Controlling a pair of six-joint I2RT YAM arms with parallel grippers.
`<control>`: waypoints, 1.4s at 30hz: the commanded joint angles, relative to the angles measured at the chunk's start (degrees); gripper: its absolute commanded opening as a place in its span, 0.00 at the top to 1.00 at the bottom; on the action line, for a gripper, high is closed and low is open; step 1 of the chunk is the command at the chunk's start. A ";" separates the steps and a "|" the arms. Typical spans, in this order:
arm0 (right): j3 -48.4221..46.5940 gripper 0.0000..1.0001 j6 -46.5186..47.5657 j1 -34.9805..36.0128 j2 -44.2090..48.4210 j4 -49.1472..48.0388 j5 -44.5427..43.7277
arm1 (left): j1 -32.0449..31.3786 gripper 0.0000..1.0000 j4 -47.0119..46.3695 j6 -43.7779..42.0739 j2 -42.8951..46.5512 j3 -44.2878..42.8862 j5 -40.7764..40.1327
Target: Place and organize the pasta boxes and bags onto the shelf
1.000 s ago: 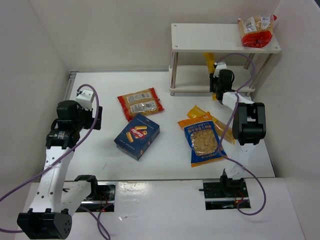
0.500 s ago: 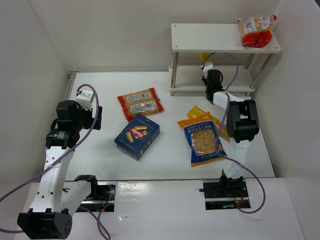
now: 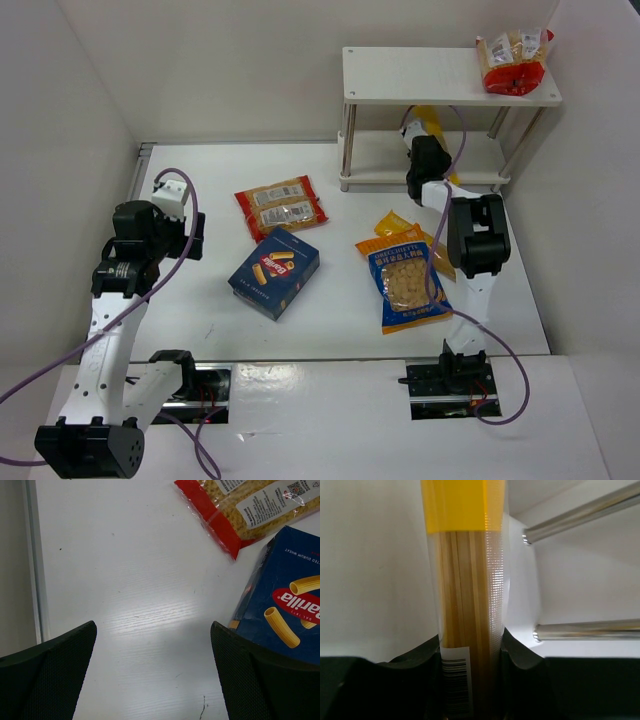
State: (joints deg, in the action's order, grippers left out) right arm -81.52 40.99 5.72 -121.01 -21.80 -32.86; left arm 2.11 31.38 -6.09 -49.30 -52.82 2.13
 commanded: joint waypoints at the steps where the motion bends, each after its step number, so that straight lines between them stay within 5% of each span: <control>1: -6.55 1.00 3.74 -0.18 0.43 -15.38 -6.94 | 0.35 0.00 -0.44 -1.30 0.69 0.26 1.30; 26: -9.00 0.98 14.20 -6.50 -7.66 -24.08 -13.28 | 0.35 0.00 -0.44 -1.30 1.22 0.26 1.82; 42: -15.51 0.77 15.26 -9.23 -11.53 -22.06 -13.29 | 0.35 0.00 -0.44 -1.82 0.70 0.26 2.35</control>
State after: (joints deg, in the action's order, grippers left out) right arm -91.66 56.75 -3.53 -133.60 -33.41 -44.64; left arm 2.11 31.77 -7.38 -48.95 -52.82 3.36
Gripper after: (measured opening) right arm 0.377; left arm 1.000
